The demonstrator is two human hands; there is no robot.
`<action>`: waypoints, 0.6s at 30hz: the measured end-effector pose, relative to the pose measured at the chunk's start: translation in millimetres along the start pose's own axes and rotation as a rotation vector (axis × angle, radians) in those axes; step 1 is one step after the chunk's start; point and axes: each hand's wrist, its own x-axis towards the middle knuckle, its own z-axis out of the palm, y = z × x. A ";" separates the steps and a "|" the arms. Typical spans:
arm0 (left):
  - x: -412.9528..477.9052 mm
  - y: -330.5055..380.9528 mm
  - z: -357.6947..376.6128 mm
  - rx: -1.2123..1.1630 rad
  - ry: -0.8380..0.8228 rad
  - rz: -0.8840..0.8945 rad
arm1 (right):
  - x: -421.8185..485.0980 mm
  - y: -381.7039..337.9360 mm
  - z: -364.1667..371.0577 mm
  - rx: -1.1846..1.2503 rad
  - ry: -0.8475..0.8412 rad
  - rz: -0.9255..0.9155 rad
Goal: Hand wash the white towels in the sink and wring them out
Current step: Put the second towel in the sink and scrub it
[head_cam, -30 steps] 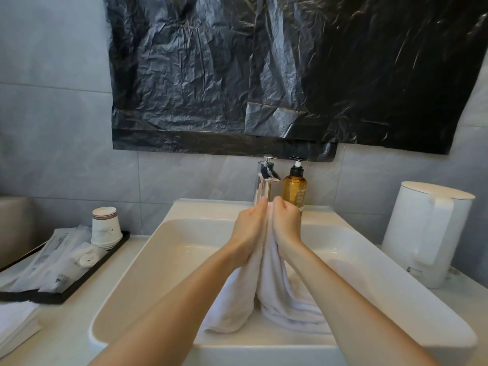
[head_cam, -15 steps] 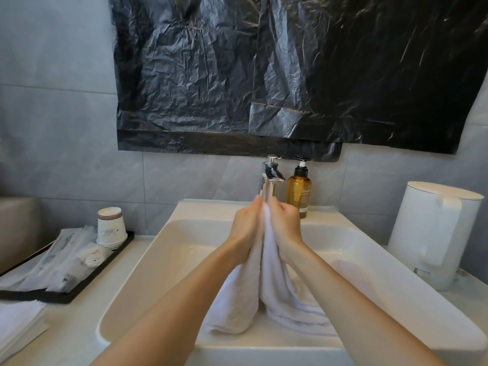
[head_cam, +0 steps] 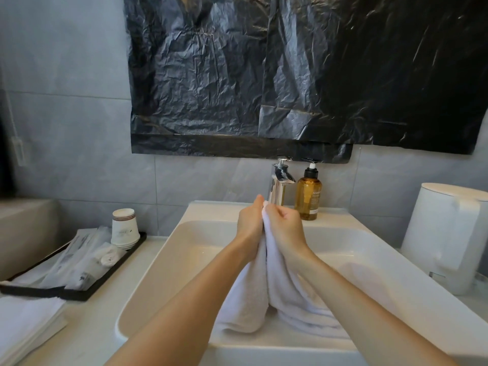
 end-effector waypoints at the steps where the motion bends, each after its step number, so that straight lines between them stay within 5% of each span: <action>1: -2.0 1.1 0.5 -0.028 -0.024 -0.023 | 5.0 -1.6 -1.3 0.038 0.038 0.042; 4: -6.7 -2.3 8.0 -0.018 -0.130 -0.039 | 12.8 -2.6 -10.5 0.037 0.218 0.115; 8: 0.0 -1.6 1.9 0.027 0.001 0.014 | -2.5 -1.0 -5.4 0.005 -0.047 0.051; 13: -7.0 -5.1 7.9 0.012 -0.145 -0.016 | 14.5 0.9 -13.4 0.101 0.182 0.165; 18: -1.2 -2.1 -0.2 0.012 -0.031 -0.010 | 4.2 -1.5 -3.0 -0.012 -0.012 0.122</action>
